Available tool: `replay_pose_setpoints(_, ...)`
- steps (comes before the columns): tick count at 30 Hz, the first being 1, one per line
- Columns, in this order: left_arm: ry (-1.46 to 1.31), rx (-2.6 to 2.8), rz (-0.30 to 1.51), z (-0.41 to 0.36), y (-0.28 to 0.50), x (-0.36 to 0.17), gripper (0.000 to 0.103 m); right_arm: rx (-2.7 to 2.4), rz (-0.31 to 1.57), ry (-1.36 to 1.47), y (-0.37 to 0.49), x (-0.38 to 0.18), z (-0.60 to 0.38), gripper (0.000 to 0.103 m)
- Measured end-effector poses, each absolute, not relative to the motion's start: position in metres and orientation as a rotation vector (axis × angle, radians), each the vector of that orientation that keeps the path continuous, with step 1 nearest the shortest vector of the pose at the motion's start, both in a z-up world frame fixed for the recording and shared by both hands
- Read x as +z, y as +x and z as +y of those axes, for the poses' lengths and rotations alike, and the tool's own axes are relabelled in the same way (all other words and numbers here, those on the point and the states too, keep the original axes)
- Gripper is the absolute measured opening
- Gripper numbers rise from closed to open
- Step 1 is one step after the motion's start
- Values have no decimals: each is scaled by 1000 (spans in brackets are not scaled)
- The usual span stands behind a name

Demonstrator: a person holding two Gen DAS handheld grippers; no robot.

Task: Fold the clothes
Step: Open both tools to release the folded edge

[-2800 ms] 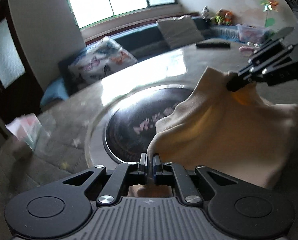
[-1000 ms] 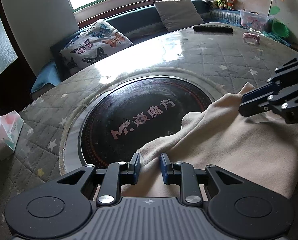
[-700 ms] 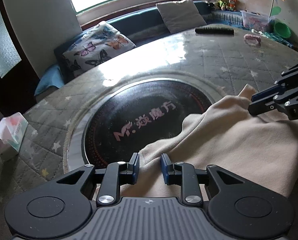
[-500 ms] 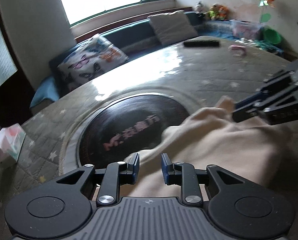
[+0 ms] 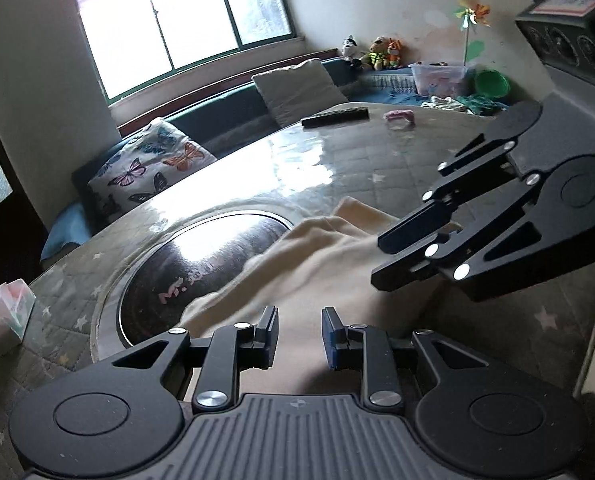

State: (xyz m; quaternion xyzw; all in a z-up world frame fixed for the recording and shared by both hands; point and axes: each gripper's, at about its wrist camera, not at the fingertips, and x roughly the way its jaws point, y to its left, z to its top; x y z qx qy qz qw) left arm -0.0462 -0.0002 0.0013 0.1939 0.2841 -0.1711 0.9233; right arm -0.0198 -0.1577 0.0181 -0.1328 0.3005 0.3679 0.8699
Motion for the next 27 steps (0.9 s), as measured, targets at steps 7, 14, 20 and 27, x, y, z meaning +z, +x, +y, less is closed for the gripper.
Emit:
replay_pose_setpoints(7, 351, -333, 623, 7, -51, -17, 27, 766, 634, -277, -30, -3, -159, 26)
replay_pose_setpoints(14, 324, -338, 628, 12, -52, -17, 27, 763, 670, -159, -18, 7, -174, 27)
replay_pose_setpoints(20, 298, -341, 639, 19, -53, -10, 29, 745, 731, -93, -5, 2, -185, 30)
replay_pose_setpoints(27, 245, -281, 655, 44, -49, -1, 33, 754, 699, -87, 6, 14, -179, 30)
